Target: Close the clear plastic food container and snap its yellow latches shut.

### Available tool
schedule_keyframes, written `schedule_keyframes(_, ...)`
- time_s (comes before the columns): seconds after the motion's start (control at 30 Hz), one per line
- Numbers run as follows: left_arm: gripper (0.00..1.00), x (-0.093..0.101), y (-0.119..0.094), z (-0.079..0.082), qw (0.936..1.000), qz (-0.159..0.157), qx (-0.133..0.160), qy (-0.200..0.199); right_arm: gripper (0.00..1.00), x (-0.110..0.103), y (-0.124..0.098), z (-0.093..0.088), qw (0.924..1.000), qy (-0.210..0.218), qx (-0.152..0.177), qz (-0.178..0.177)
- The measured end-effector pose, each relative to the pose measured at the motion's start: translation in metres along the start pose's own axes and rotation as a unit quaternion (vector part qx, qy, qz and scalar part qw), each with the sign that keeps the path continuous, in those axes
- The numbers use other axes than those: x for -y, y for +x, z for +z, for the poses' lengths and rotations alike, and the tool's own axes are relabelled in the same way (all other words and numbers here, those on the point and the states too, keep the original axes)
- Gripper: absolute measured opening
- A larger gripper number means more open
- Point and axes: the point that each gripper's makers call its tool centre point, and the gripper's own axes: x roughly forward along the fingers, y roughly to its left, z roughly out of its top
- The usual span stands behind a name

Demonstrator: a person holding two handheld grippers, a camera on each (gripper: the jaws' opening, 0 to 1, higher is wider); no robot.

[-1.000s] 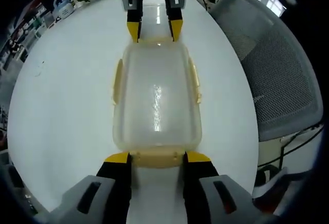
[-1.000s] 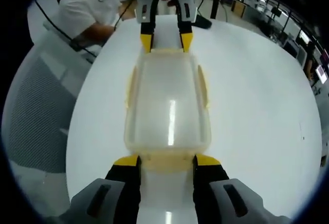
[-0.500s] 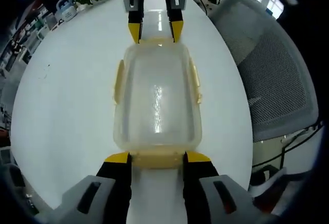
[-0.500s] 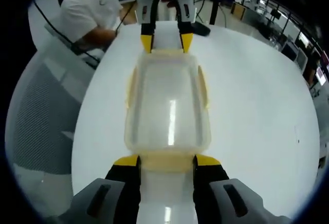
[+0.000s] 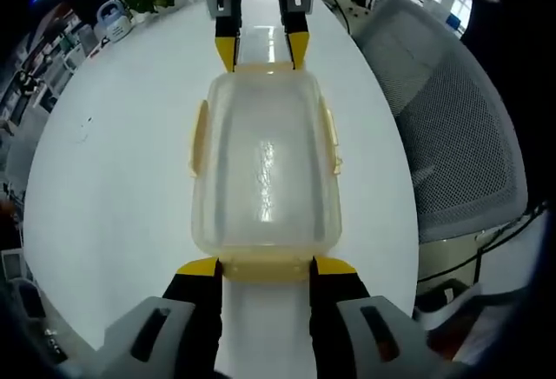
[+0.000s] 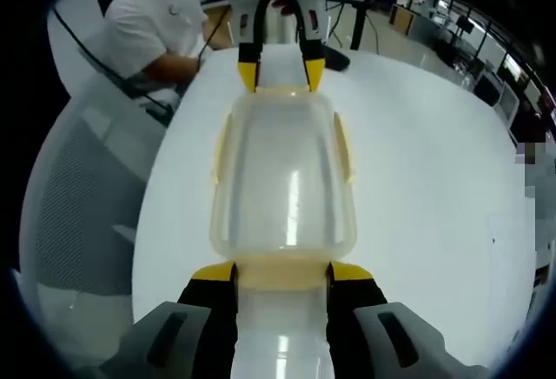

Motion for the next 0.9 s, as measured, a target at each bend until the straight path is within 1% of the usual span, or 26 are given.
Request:
schedule_keyframes(0.1,0.38,-0.003,-0.005,0.004,1.0000,0.003,-0.002,0.004,0.38,0.003,-0.003,0.001,1.0000,-0.003,-0.003,-0.005)
schedule_keyframes(0.33,0.38,-0.005,-0.011,0.007,0.9999,0.003,-0.006,0.009,0.38,0.006,-0.016,0.004,1.0000,-0.002,0.000,-0.003)
schedule_keyframes(0.5,0.38,-0.007,-0.016,0.012,0.9999,0.001,-0.006,0.010,0.38,0.005,-0.023,0.004,1.0000,0.001,0.000,0.000)
schedule_keyframes(0.7,0.38,-0.011,-0.023,0.018,0.9999,0.004,-0.006,0.013,0.38,0.007,-0.029,0.005,1.0000,0.000,-0.002,-0.004)
schedule_keyframes(0.9,0.38,-0.010,-0.025,0.021,0.9999,0.006,-0.006,0.014,0.38,0.007,-0.033,0.004,1.0000,-0.002,-0.004,-0.003)
